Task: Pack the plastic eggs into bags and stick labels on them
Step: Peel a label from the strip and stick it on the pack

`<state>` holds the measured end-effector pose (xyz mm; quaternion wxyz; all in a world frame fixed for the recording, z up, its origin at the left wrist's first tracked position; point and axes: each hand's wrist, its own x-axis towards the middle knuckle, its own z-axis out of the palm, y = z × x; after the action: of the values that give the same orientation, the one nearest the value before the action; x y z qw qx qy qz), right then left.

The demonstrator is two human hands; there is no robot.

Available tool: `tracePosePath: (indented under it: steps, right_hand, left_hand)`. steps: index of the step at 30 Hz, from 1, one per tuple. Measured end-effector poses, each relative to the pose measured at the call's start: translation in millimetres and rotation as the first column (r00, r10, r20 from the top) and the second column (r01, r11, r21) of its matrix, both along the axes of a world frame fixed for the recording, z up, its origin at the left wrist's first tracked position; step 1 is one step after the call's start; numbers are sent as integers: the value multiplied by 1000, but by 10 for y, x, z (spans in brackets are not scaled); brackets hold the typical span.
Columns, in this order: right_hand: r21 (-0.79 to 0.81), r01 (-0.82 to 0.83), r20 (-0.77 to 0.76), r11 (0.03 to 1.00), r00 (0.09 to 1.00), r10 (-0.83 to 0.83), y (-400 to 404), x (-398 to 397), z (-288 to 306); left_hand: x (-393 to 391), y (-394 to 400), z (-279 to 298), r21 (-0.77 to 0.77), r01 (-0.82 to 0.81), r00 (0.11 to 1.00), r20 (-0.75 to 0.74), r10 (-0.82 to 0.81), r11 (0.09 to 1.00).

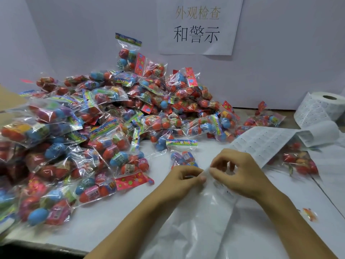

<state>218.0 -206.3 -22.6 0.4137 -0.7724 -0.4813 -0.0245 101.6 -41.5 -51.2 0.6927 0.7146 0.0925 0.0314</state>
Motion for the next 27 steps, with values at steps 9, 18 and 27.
tracePosePath:
  steps: [9, 18, 27]
  right_hand:
    - [-50, -18, -110, 999, 994, 12, 13, -32, -21]
    - [-96, -37, -189, 995, 982, 19, 17, 3, -42]
    - [-138, 10, -158, 990, 987, -32, 28, -32, -45]
  left_hand:
    - [8, -5, 18, -20, 17, 996, 86, -15, 1000]
    - [-3, -12, 4, -4, -12, 999, 51, 12, 1000]
    - [5, -41, -28, 33, 1, 998, 58, -3, 999]
